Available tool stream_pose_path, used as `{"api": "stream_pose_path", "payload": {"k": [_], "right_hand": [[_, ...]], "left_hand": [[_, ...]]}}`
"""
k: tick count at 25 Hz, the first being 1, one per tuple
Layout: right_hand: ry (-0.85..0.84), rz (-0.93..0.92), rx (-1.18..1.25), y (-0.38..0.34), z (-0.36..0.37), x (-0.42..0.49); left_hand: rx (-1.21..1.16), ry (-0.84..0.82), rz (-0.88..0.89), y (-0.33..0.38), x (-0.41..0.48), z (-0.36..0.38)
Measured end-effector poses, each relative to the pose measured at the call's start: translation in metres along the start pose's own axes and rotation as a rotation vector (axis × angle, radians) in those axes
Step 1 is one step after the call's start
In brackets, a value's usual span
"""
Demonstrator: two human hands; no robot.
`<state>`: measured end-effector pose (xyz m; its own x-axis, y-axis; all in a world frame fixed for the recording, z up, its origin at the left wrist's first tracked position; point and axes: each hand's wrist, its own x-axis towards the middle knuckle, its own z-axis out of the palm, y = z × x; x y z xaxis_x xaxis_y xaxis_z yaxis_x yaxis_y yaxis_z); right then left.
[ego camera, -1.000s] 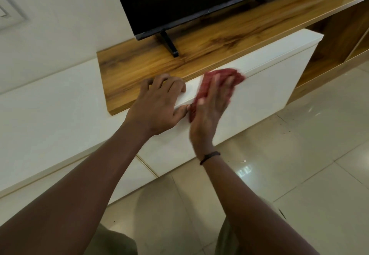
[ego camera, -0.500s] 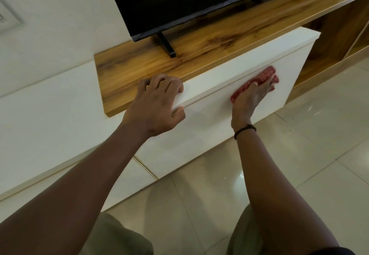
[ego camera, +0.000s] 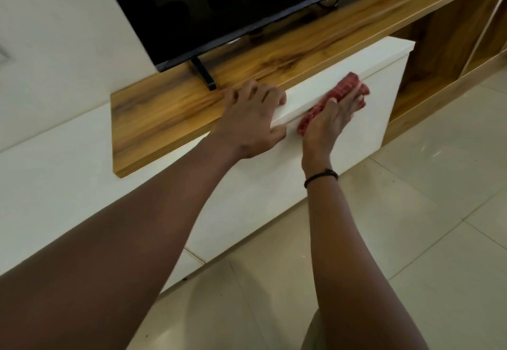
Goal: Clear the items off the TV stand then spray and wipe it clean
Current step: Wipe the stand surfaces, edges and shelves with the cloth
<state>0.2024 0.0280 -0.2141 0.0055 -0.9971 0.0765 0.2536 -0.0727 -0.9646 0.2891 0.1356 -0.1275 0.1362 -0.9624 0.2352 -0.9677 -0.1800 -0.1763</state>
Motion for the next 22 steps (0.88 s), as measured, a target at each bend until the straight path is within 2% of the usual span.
{"api": "stream_pose_path", "payload": {"k": [2, 5, 6, 8, 10, 11, 15, 17, 20, 22], "right_hand": [[0.026, 0.164, 0.039, 0.023, -0.016, 0.007], [0.093, 0.364, 0.054, 0.038, -0.005, -0.047], [0.077, 0.336, 0.027, 0.034, 0.002, -0.069], [0.007, 0.082, -0.009, 0.019, 0.015, -0.090], [-0.012, -0.160, 0.029, 0.004, 0.020, -0.064], [0.005, -0.197, 0.035, -0.006, 0.018, -0.039], [0.106, -0.082, -0.043, -0.028, -0.017, 0.069], [0.103, 0.063, -0.008, -0.030, -0.040, 0.102], [0.058, 0.241, 0.012, -0.031, -0.047, 0.088], [0.019, 0.123, -0.053, -0.032, -0.036, 0.056]], "left_hand": [[0.075, 0.073, -0.004, 0.005, 0.011, 0.009], [0.110, 0.130, 0.001, 0.002, 0.009, 0.007], [0.112, 0.125, 0.005, 0.002, 0.009, 0.005], [0.125, 0.101, 0.003, 0.004, 0.010, 0.004], [0.139, 0.105, 0.008, 0.005, 0.010, 0.006], [0.138, 0.113, 0.010, 0.004, 0.010, 0.007], [0.113, 0.129, 0.017, 0.001, 0.010, 0.008], [0.113, 0.119, 0.019, 0.002, 0.010, 0.005], [0.115, 0.098, 0.011, 0.005, 0.009, 0.002], [0.116, 0.094, 0.012, 0.005, 0.008, 0.001]]}}
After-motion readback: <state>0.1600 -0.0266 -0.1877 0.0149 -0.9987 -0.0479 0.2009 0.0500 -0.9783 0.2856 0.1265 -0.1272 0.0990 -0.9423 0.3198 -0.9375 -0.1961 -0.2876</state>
